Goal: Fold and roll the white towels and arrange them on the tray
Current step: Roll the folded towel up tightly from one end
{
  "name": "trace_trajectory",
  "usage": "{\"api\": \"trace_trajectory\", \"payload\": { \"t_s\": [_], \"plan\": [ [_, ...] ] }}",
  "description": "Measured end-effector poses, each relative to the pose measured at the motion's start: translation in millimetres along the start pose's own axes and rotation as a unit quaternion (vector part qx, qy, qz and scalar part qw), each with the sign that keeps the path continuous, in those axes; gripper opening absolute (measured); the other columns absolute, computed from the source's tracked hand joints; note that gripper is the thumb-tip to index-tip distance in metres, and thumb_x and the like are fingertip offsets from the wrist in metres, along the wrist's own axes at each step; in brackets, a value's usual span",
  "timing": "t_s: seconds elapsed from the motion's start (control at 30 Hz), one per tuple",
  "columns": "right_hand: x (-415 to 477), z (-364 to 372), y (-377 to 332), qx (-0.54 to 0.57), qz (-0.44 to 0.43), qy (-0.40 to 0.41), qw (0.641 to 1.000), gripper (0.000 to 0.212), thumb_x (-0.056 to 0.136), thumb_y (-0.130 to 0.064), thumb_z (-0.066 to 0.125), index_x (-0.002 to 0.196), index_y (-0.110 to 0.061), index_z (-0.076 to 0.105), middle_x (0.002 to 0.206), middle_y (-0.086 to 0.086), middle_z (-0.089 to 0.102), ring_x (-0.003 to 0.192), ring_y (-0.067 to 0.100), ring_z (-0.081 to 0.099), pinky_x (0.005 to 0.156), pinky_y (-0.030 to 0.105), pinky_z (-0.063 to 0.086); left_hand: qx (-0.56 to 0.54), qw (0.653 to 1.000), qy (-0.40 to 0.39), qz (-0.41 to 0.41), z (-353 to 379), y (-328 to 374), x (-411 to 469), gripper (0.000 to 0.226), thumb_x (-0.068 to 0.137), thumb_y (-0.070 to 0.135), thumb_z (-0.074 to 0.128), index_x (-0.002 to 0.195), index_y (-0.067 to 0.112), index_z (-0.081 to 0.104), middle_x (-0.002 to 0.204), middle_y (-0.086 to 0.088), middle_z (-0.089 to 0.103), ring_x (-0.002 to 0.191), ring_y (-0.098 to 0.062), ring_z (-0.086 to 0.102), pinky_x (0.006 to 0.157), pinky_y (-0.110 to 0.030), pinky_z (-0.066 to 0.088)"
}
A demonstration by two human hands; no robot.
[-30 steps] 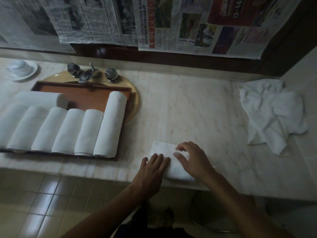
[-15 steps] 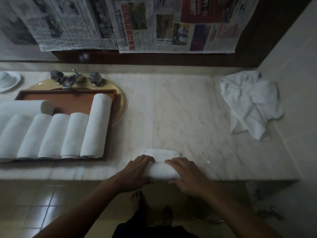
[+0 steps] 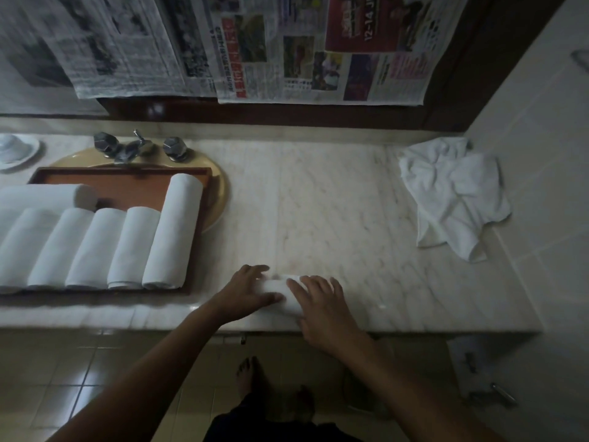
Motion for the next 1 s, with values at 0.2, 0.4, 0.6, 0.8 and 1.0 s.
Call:
{"api": "trace_trajectory", "payload": {
  "t_s": [0.2,0.4,0.6,0.8,1.0],
  "plan": [
    [36.3,-13.3,15.4,-0.047,0.031,-0.074,0.996,0.098,0.081,-0.053,0.071,0.158,-0.023,0.018,0.157,0.012,0.03,0.139,0.036,0.033,0.116,0.058,0.024,-0.16,0.975,0.09,-0.126,12.3,-12.5,-6.1,0.089,0.083,0.074,0.066,0.146,0.015,0.045,0.131,-0.014,0.06,0.106,-0.029,0.066,0.088,-0.041,0.057],
    [49.8,-14.0,21.2,0.004,0.051,-0.13,0.99,0.087,0.078,-0.044,0.076,0.148,-0.023,0.03,0.139,0.013,0.04,0.122,0.034,0.043,0.095,0.047,0.045,-0.398,0.897,0.056,-0.184,23.5,2.3,-11.7,0.063,0.096,0.052,0.065,0.139,0.012,0.044,0.122,-0.019,0.06,0.1,-0.037,0.071,0.073,-0.037,0.064],
    [30.3,-9.7,27.9,0.067,0.047,-0.123,0.989,0.09,0.078,-0.044,0.077,0.152,-0.029,0.027,0.142,0.008,0.042,0.123,0.03,0.044,0.092,0.043,0.047,-0.492,0.857,0.055,-0.143,31.6,7.9,-18.3,0.045,0.092,0.042,0.073,0.126,0.016,0.058,0.128,-0.014,0.06,0.115,-0.032,0.064,0.092,-0.046,0.061],
    [4.4,5.1,24.5,0.085,0.036,-0.065,0.994,0.087,0.081,-0.042,0.075,0.153,-0.033,0.027,0.146,0.002,0.042,0.124,0.025,0.042,0.097,0.042,0.048,-0.491,0.859,0.065,-0.124,42.8,10.5,-24.6,0.08,0.074,0.05,0.089,0.137,0.016,0.053,0.132,-0.008,0.061,0.118,-0.028,0.062,0.084,-0.042,0.063],
    [-13.7,-5.6,30.1,0.295,0.087,-0.003,0.951,0.106,0.069,-0.065,0.082,0.155,-0.035,0.029,0.152,-0.013,0.032,0.136,0.011,0.035,0.111,0.033,0.04,-0.414,0.905,0.101,-0.018,25.3,27.4,-37.8,0.047,0.071,0.04,0.089,0.107,0.02,0.065,0.104,-0.002,0.071,0.101,-0.027,0.069,0.082,-0.05,0.063]
  ]
}}
Point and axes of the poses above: each hand's wrist, its own x-axis towards the middle knuckle, its own z-axis out of the palm, y = z × x, the point moved 2 cm from there along x, towards the middle knuckle
